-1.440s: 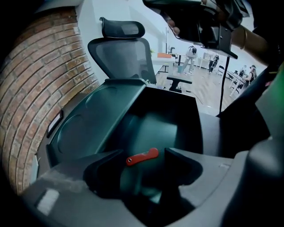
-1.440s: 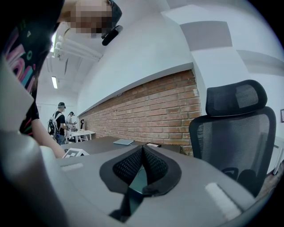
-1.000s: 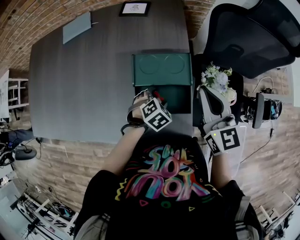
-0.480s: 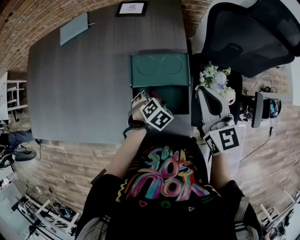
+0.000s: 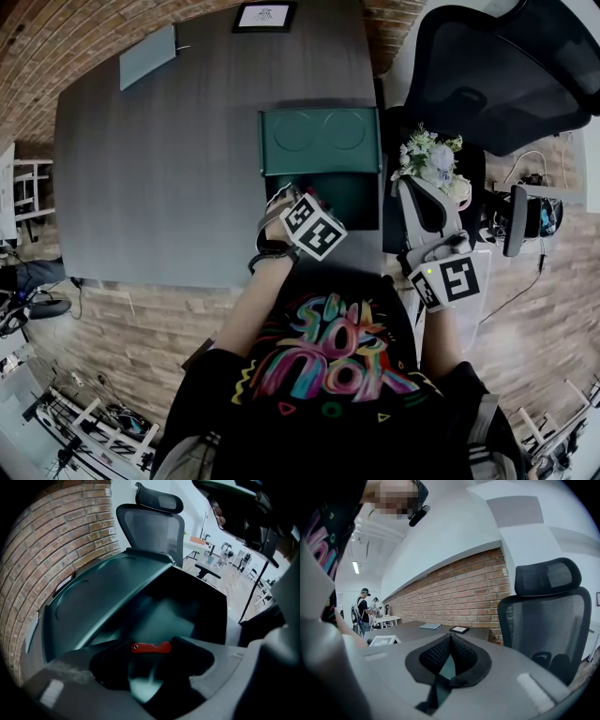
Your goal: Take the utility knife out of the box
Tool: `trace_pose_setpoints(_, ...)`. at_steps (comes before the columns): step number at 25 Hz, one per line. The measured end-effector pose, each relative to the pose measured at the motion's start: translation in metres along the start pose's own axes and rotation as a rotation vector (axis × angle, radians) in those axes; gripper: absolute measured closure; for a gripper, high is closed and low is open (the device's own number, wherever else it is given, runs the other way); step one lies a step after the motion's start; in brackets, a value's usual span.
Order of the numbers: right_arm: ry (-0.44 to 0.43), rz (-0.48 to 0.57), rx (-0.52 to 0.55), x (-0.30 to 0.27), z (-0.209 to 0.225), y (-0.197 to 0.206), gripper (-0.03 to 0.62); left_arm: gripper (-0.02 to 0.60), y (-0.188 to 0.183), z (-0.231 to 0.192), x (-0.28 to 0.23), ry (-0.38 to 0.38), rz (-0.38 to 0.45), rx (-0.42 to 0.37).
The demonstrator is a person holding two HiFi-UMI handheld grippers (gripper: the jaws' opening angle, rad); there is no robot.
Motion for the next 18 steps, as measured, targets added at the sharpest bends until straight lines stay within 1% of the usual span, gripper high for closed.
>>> trace_pose_setpoints(8, -0.002, 0.009, 0.004, -0.0046, -0.0015, -0.0021, 0.594, 0.305, 0.0017, 0.0005, 0.0013, -0.024, 0.019, -0.026)
trace_pose_setpoints(10, -0.002, 0.008, 0.007, -0.0042, -0.0028, -0.0022, 0.594, 0.321, 0.0028, 0.0022, 0.0023, -0.017, 0.036, -0.018)
trace_pose_setpoints(12, -0.002, 0.007, 0.009, -0.0035, -0.003, -0.0017, 0.594, 0.319, 0.0022, 0.0051, 0.0027, 0.003, 0.064, 0.009)
trace_pose_setpoints(14, -0.002, 0.009, 0.009, -0.0033, -0.0027, -0.0012, 0.594, 0.319, 0.0005, 0.0058, 0.0042, 0.004, 0.086, 0.022)
trace_pose_setpoints(18, 0.0, 0.012, 0.012, -0.003, -0.0019, -0.0021, 0.594, 0.319, -0.0012, 0.0049, 0.0054, -0.006, 0.087, -0.001)
Point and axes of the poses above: the fingertips, and each gripper's own axes: x backward along the fingers, z to its right, y out of its underside, the point moved 8 cm from there along x, backward along the fingers, and after that the axes turned 13 degrees about -x, right-handed, at the moved point
